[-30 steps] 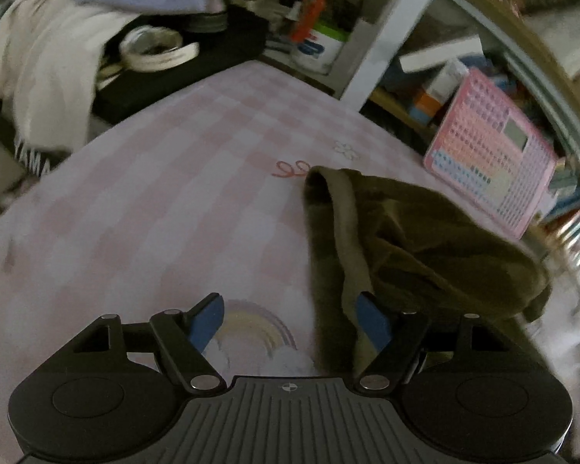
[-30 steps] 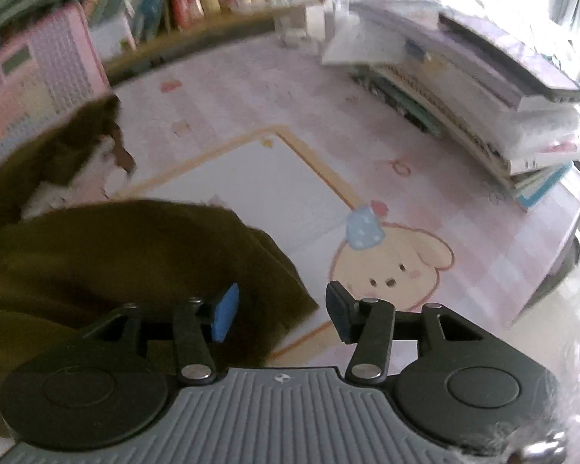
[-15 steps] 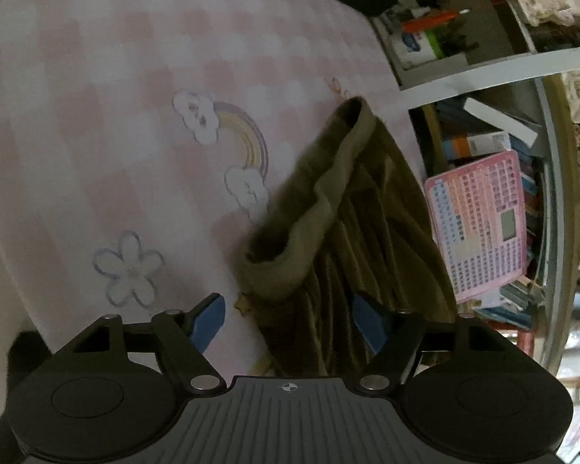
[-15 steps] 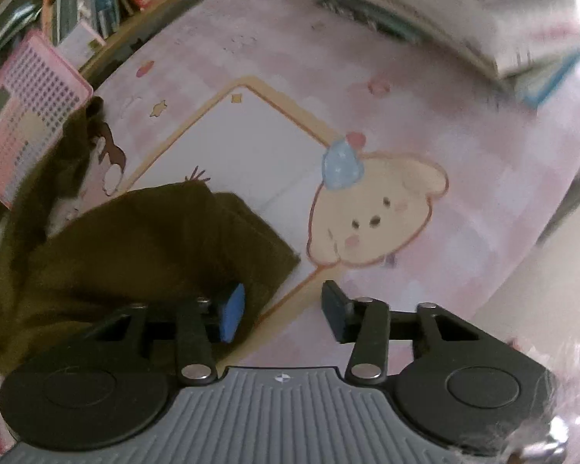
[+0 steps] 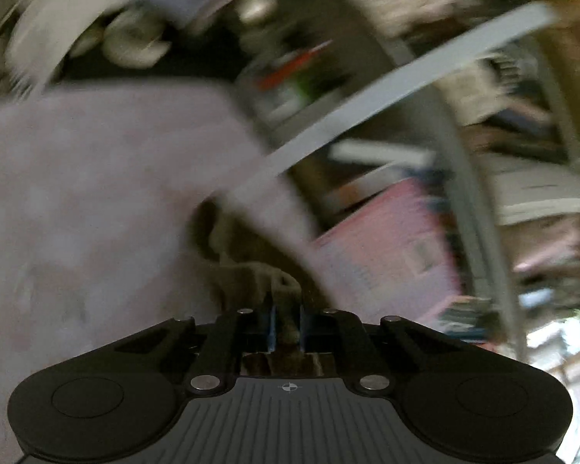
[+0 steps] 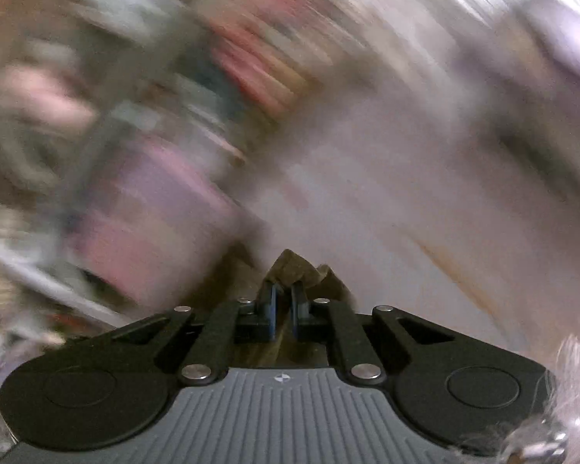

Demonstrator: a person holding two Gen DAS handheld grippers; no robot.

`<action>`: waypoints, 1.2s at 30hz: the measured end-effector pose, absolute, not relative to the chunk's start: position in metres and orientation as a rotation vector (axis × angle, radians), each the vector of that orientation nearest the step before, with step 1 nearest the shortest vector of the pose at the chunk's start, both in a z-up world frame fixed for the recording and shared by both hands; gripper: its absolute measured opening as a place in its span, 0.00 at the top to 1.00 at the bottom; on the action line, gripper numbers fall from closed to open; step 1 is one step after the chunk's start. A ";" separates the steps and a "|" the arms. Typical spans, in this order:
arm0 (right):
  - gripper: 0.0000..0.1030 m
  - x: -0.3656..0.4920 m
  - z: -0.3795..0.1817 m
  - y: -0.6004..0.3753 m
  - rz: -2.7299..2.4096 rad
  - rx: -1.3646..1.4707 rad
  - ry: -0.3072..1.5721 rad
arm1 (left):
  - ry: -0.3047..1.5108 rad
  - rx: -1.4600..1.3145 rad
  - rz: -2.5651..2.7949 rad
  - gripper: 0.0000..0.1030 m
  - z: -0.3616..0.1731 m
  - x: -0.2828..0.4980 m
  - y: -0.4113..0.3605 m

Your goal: Fold clothes

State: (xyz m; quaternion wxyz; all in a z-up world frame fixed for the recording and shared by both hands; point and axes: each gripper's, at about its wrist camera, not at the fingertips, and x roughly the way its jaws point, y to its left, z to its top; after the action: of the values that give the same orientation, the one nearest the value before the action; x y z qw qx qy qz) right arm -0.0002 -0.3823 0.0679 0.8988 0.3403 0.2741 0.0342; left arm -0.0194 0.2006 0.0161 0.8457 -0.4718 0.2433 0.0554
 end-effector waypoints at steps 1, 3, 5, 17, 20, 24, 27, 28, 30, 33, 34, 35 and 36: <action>0.94 -0.007 0.084 -0.378 0.098 0.661 0.523 | 0.496 -0.994 0.109 0.91 0.020 -0.025 0.203; 0.94 -0.027 0.092 -0.376 0.109 0.602 0.514 | 0.519 -1.014 0.131 0.91 0.008 -0.039 0.209; 0.94 -0.044 0.087 -0.375 0.101 0.558 0.553 | 0.571 -1.035 0.163 0.91 -0.012 -0.056 0.212; 0.93 -0.079 -0.049 -0.368 -0.059 0.557 1.012 | 0.695 -0.975 0.269 0.91 -0.057 -0.091 0.199; 0.92 -0.080 -0.053 -0.368 -0.053 0.541 1.021 | 0.559 -0.893 0.153 0.91 -0.022 -0.097 0.184; 0.92 -0.070 -0.054 -0.370 -0.022 0.491 1.030 | 0.612 -0.926 0.229 0.91 -0.043 -0.111 0.195; 0.92 -0.072 -0.053 -0.370 0.016 0.457 1.033 | 0.716 -0.929 0.320 0.90 -0.070 -0.116 0.200; 0.92 -0.071 -0.053 -0.370 0.023 0.443 1.037 | 0.711 -0.933 0.327 0.90 -0.073 -0.119 0.198; 0.91 -0.069 -0.053 -0.370 0.033 0.420 1.044 | 0.699 -0.940 0.340 0.86 -0.073 -0.122 0.196; 0.90 -0.067 -0.055 -0.371 0.045 0.401 1.058 | 0.721 -0.923 0.370 0.75 -0.074 -0.116 0.192; 0.90 -0.067 -0.055 -0.372 0.051 0.393 1.058 | 0.723 -0.919 0.379 0.69 -0.073 -0.116 0.191; 0.90 -0.068 -0.055 -0.372 0.055 0.386 1.057 | 0.720 -0.919 0.395 0.63 -0.071 -0.122 0.192; 0.87 -0.068 -0.055 -0.373 0.060 0.379 1.056 | 0.716 -0.918 0.411 0.58 -0.070 -0.128 0.193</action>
State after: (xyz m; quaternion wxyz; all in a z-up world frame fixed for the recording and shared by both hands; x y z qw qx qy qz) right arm -0.0679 -0.3725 -0.0545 0.8463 0.1799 0.5006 0.0283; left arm -0.1276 0.1932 -0.0696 0.8154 -0.4303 0.3358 0.1928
